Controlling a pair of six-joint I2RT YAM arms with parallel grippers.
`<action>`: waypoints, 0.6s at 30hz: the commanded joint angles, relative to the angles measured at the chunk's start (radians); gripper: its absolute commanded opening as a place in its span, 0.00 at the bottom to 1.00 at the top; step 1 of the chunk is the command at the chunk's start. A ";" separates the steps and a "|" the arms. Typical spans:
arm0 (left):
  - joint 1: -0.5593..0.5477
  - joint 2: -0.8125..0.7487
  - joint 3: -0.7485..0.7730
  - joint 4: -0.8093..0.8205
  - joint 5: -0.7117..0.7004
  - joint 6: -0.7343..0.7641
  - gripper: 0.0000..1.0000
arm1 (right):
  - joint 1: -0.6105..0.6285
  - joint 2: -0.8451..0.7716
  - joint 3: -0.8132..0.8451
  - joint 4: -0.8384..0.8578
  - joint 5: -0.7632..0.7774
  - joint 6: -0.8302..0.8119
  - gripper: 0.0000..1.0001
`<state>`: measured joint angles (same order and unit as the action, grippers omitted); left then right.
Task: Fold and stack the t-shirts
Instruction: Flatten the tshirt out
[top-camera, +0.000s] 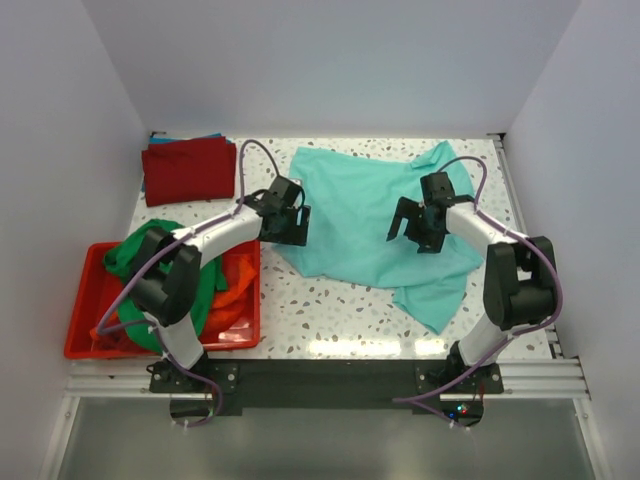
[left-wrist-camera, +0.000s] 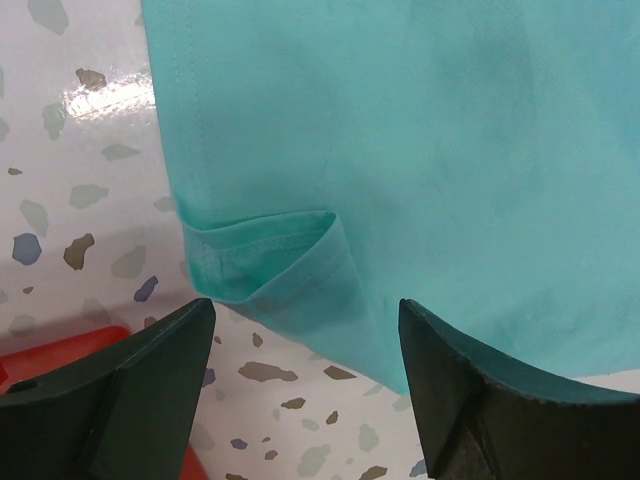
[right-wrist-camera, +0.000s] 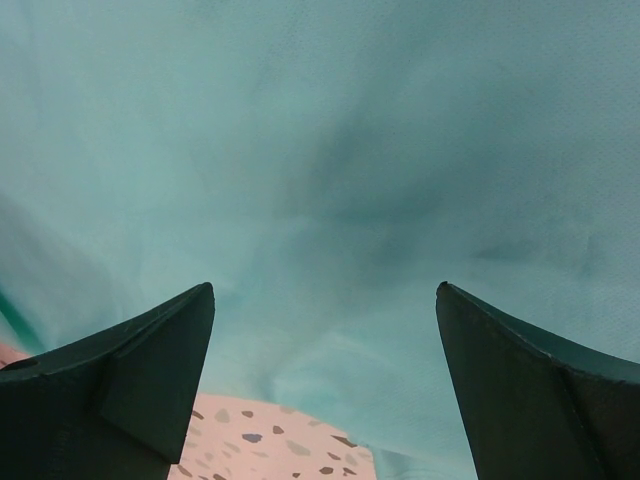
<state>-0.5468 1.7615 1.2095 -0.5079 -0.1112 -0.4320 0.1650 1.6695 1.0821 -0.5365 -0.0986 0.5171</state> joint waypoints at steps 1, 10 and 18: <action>-0.005 0.007 -0.016 0.063 -0.004 -0.028 0.79 | -0.001 -0.022 -0.008 0.023 -0.004 0.011 0.95; -0.005 0.042 -0.028 0.095 -0.030 -0.022 0.75 | -0.001 0.016 0.007 0.017 0.026 -0.011 0.96; -0.005 0.012 -0.030 0.017 -0.088 -0.048 0.56 | -0.002 0.071 0.042 0.006 0.059 -0.005 0.96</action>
<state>-0.5468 1.8065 1.1820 -0.4675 -0.1501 -0.4572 0.1646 1.7363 1.0790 -0.5377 -0.0681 0.5125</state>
